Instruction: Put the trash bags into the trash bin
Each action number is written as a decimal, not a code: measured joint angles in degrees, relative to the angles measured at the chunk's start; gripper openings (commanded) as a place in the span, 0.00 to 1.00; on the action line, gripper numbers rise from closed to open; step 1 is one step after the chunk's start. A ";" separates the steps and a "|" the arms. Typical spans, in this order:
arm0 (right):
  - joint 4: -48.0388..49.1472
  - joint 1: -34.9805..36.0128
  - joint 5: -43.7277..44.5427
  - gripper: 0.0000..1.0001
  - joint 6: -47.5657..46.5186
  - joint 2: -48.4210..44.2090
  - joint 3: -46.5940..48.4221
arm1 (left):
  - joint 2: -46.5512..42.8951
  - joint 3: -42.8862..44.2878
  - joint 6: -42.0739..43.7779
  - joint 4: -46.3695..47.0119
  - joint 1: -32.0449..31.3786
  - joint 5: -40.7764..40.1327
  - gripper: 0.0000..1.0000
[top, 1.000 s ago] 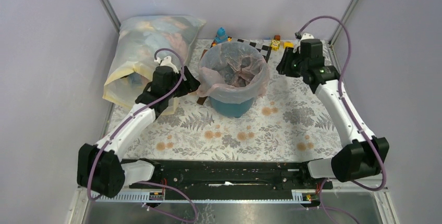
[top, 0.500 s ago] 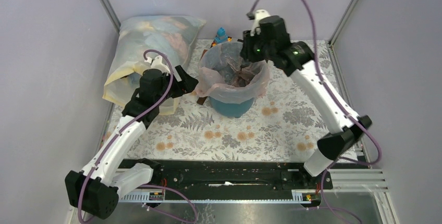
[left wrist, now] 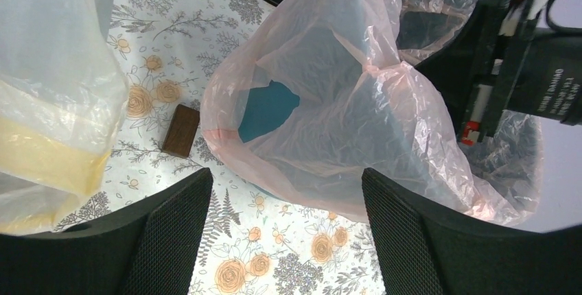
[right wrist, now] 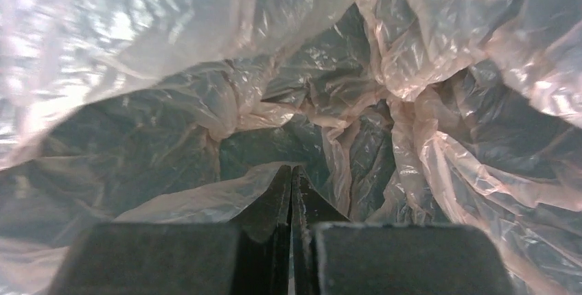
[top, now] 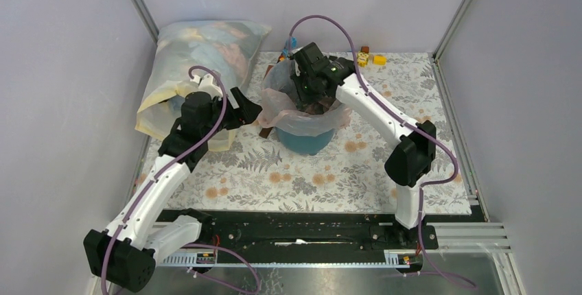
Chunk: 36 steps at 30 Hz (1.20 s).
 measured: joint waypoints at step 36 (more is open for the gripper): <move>5.60 0.33 -4.35 0.00 -2.62 13.64 -14.29 | 12.09 -5.53 -4.81 12.00 -1.60 6.75 0.64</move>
